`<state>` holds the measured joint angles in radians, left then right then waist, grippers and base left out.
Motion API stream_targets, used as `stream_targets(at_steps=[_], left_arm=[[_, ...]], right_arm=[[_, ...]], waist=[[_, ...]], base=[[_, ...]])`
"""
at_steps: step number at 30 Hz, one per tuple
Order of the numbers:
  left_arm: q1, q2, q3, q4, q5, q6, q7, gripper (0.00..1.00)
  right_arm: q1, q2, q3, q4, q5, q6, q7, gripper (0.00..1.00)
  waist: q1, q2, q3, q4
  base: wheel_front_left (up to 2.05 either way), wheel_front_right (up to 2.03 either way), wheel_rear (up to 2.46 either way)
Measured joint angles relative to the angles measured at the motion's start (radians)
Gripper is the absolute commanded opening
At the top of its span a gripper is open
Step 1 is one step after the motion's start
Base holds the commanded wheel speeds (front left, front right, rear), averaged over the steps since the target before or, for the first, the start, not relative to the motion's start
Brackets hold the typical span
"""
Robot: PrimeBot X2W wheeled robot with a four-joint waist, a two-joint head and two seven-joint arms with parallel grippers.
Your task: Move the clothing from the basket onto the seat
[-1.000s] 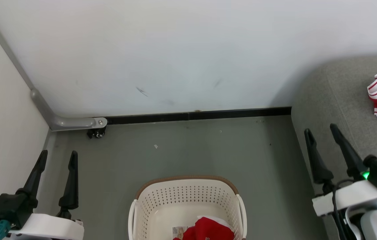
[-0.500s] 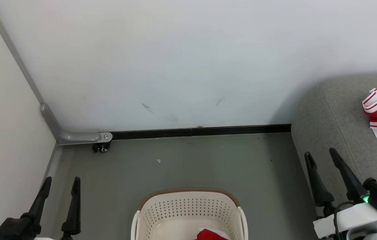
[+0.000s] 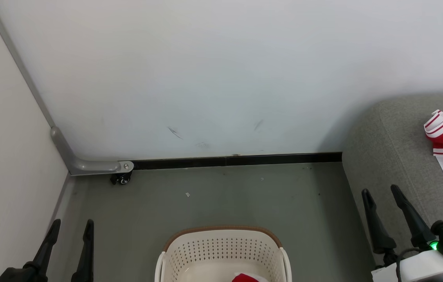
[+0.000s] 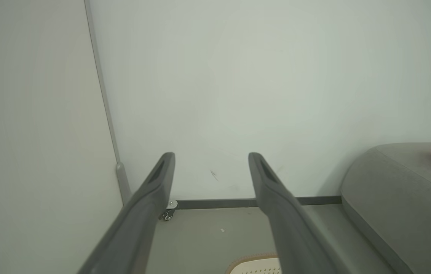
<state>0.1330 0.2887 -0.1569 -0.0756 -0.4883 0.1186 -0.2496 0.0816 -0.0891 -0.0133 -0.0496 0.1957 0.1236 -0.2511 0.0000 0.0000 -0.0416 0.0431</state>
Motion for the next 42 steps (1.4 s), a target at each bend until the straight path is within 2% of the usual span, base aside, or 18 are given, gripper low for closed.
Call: stream_targets(at_steps=[26, 38, 42], left_arm=[[0.019, -0.038, 0.044, 0.004, 0.052, -0.081, 0.0, 1.0], [0.013, -0.035, -0.072, 0.045, 0.06, -0.189, 0.0, 1.0], [-0.02, -0.035, -0.12, 0.066, 0.073, -0.202, 0.0, 1.0]], right_arm=[[0.039, 0.011, -0.006, -0.021, 0.0, 0.0, 0.0, 1.0], [0.039, 0.014, -0.016, -0.033, 0.01, 0.0, 0.0, 1.0], [0.039, 0.014, -0.021, -0.038, 0.011, 0.0, 0.0, 1.0]], waist=[[-0.0001, 0.0, 0.019, 0.001], [0.0, 0.0, 0.041, -0.009], [0.0, 0.0, 0.053, -0.016]], base=[[0.0, 0.0, 0.0], [0.0, 0.0, 0.0], [0.0, 0.0, 0.0]])
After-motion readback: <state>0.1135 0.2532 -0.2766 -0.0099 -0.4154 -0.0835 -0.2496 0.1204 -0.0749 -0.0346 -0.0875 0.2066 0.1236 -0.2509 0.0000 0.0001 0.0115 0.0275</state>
